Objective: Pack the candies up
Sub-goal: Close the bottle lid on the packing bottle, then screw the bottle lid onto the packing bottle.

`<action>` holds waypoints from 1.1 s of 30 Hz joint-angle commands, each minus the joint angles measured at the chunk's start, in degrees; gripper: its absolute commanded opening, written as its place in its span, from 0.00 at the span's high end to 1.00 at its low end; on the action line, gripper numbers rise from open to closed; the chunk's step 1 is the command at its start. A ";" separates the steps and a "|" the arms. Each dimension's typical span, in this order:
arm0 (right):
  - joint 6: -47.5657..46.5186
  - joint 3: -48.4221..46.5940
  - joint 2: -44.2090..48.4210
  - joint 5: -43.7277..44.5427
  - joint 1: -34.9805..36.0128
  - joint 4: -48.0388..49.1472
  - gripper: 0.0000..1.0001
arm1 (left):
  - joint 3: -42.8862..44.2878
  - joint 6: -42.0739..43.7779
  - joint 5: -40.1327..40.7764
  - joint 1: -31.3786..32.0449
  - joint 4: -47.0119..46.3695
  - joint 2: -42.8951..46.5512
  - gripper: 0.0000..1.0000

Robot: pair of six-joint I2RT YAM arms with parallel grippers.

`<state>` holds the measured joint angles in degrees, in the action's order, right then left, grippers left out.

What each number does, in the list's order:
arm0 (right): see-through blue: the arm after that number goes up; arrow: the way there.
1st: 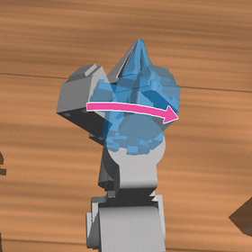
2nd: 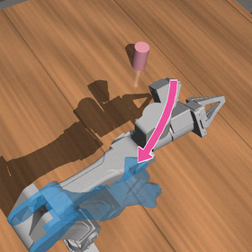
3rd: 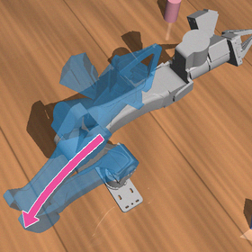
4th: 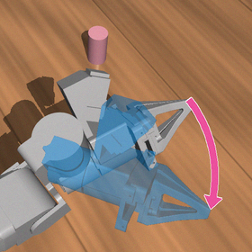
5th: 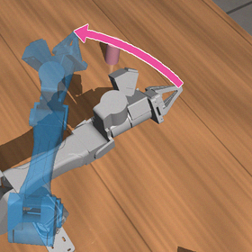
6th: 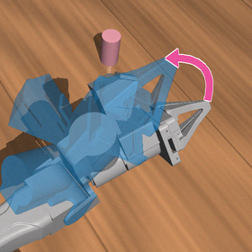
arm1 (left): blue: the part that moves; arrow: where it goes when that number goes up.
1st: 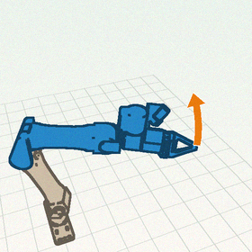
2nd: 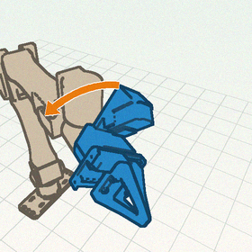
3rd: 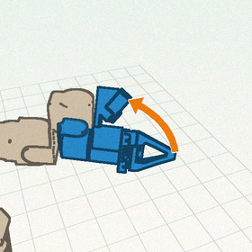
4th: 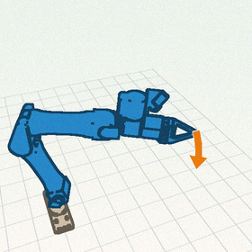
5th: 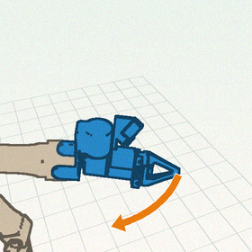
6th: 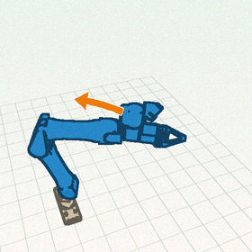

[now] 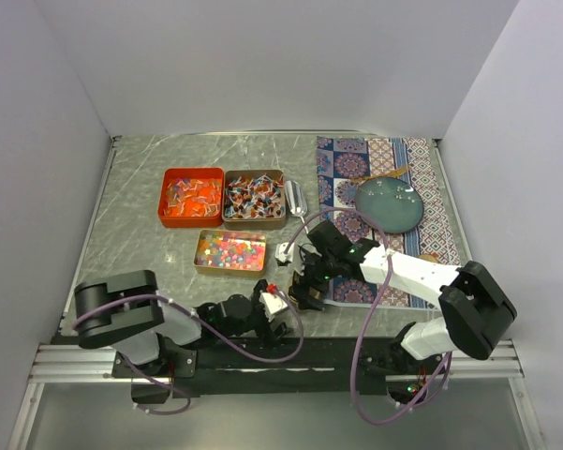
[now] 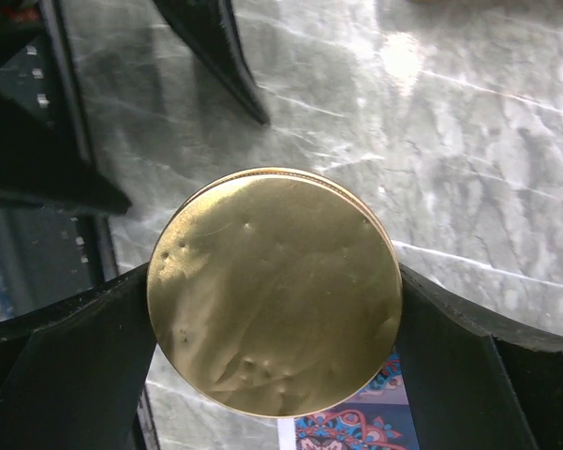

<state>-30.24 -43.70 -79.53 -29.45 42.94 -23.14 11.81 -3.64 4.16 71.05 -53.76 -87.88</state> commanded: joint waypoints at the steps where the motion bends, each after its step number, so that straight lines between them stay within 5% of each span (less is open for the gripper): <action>1: -0.77 2.83 2.35 4.92 0.39 2.57 0.00 | 0.58 -0.58 0.94 -0.82 -11.70 -5.44 0.03; 19: -0.96 8.37 4.47 8.36 -0.83 1.53 0.00 | 6.37 2.75 4.71 -2.49 -24.54 -22.86 0.03; 29: -6.31 6.79 4.73 9.50 -3.12 -6.74 0.00 | 9.10 1.44 5.68 -2.40 -21.39 -25.24 0.01; 33: -9.83 7.75 7.62 10.82 -6.28 -10.26 0.00 | 10.07 0.48 4.98 -2.75 -18.50 -25.41 0.17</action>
<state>-36.12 -35.70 -75.53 -22.04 39.94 -26.02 20.75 -3.73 7.27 68.82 -78.94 -111.48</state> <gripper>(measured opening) 0.999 0.884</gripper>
